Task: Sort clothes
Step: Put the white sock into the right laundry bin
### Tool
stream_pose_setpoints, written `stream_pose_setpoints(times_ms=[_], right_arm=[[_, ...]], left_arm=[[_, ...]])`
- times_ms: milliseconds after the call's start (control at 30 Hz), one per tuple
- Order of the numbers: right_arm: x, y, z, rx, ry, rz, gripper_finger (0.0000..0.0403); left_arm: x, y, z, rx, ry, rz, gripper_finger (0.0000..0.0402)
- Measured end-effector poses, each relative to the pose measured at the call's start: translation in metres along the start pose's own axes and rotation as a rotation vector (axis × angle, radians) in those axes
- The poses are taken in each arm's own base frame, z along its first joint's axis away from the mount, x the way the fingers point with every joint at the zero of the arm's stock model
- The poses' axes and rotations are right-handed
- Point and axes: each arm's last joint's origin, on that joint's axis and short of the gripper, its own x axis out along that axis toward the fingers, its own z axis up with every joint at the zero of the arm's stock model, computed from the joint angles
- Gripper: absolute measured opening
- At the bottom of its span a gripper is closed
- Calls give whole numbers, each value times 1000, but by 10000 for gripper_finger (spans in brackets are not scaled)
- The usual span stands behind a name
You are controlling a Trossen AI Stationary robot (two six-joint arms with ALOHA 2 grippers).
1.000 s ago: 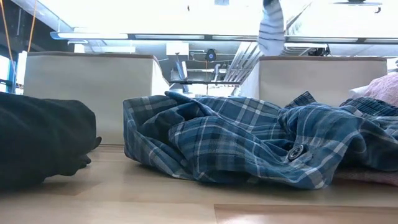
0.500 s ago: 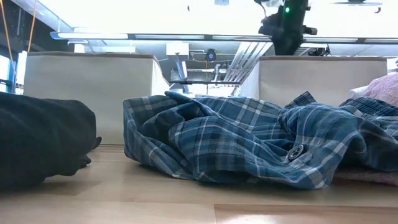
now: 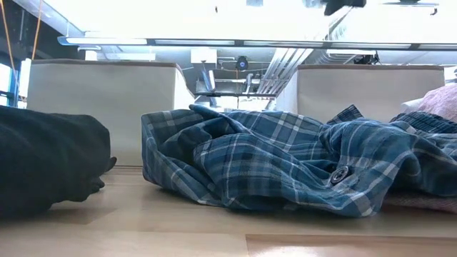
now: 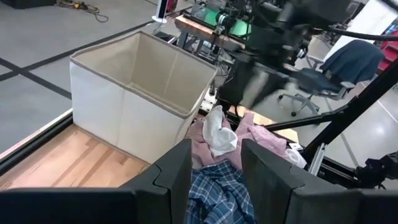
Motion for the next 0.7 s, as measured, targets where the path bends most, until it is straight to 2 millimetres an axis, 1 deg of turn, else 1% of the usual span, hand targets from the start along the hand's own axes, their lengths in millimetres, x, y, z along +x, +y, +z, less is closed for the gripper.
stream_pose_setpoints(times_ms=[133, 200, 300, 367, 500, 600, 700], right_arm=[[-3, 26, -19, -56, 82, 115, 138], [-3, 38, -28, -72, 105, 130, 138], [-3, 49, -43, -76, 113, 75, 138], [-2, 53, -53, -72, 125, 19, 138], [13, 48, -77, -25, 181, -56, 138], [31, 35, -96, 48, 235, -108, 138], [50, 22, -108, 180, 253, -155, 138]], left_arm=[[2, 0, -1, 1, 8, 2, 126], [2, 0, -1, 1, 7, 2, 126], [2, 0, -1, -4, 7, 2, 126], [2, 0, -1, -7, 9, -3, 126], [2, -1, -1, -7, 20, -27, 126], [2, -1, -1, -15, 21, -31, 126], [2, -2, -1, -28, 29, -48, 126]])
